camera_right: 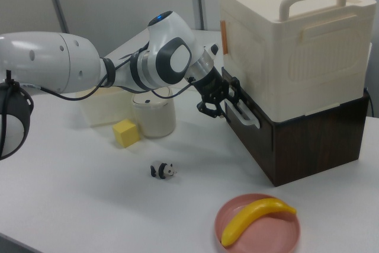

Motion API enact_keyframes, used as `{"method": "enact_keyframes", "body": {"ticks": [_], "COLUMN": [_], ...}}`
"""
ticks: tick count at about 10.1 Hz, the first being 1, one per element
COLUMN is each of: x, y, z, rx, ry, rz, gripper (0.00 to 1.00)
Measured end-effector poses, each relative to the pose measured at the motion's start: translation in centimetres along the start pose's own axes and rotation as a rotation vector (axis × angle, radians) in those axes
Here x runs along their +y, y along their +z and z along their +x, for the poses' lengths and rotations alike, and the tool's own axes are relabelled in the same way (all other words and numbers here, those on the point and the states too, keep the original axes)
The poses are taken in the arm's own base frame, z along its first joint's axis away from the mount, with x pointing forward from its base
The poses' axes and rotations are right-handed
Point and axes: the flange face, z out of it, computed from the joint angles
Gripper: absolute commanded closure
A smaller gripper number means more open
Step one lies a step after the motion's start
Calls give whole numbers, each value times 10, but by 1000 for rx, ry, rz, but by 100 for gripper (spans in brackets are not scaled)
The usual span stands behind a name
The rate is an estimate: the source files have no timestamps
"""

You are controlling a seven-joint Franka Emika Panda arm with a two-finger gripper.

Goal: Slide the drawer open

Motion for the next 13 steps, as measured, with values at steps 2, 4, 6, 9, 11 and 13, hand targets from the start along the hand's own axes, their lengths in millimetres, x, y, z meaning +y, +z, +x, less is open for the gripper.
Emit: {"method": "enact_keyframes", "body": {"ticks": [2,4,6,9,11,13], "x": [-6,-23,-44,-69,-82,-87], "y": [-7,-17,-33,-55,-69,-87], "z": [9,17,26,46,54,60], "rx": [8,10,-26,-45,-39,-34], "ry": [-15,-37,-61,-98,-79,-42], "rz": [-1,12,58,92,91,91], "gripper": [60,60,60,60,57,54]}}
